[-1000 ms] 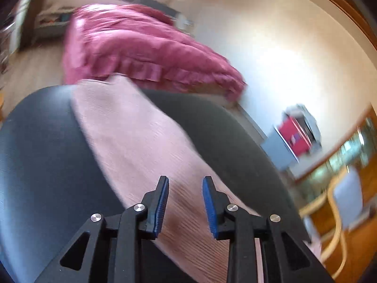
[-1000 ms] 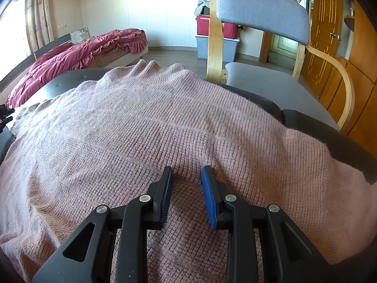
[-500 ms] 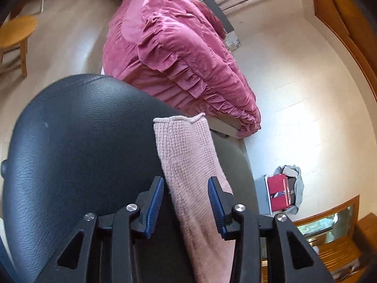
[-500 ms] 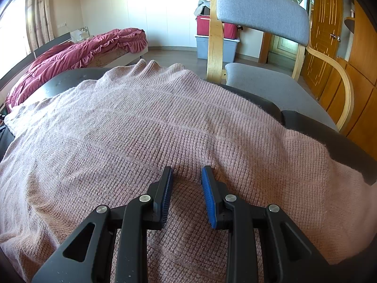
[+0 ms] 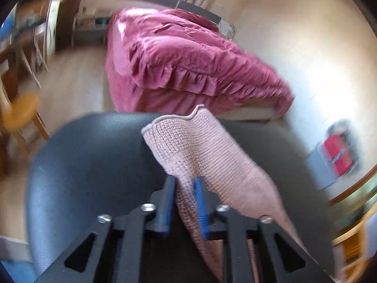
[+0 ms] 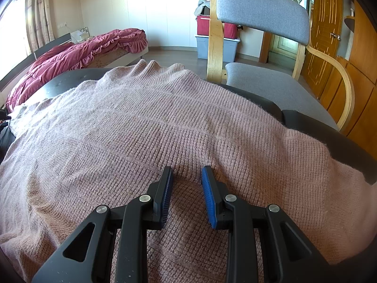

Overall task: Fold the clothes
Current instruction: 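Grasp a sweater sleeve cuff with the left tool and lift it, then fold the sleeve across the sweater body with the left tool and release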

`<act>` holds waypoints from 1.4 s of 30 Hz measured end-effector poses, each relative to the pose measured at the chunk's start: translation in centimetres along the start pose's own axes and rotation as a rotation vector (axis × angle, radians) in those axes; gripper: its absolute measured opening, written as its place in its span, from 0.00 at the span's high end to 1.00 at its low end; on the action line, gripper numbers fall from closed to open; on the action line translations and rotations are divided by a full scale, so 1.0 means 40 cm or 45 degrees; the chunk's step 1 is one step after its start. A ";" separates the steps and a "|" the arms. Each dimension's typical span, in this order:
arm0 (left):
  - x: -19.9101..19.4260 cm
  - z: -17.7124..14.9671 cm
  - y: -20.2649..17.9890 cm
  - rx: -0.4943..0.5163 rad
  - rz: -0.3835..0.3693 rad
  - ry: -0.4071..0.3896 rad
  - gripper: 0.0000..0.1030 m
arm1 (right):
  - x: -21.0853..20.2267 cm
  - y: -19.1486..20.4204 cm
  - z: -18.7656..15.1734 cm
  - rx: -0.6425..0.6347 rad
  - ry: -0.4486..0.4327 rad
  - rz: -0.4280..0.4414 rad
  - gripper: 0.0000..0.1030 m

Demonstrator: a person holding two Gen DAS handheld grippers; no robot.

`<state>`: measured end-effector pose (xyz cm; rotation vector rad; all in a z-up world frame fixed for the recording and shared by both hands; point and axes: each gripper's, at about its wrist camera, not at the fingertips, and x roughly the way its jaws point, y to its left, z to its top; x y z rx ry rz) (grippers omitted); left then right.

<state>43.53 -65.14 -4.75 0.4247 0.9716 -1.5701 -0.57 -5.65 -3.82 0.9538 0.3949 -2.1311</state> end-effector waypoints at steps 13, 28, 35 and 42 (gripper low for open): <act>-0.210 -0.042 -0.122 0.113 -0.447 -0.224 0.95 | -0.004 -0.003 -0.002 0.024 -0.004 0.026 0.73; -0.479 -0.425 -0.548 0.626 -0.970 -0.134 0.95 | -0.008 -0.026 -0.003 0.078 -0.012 0.090 0.73; -0.495 -0.677 -0.696 0.830 -1.054 0.027 0.95 | -0.011 -0.051 -0.005 0.131 -0.020 0.150 0.73; -0.506 -0.822 -0.761 0.995 -1.075 0.133 0.95 | -0.012 -0.061 -0.011 0.159 -0.024 0.180 0.73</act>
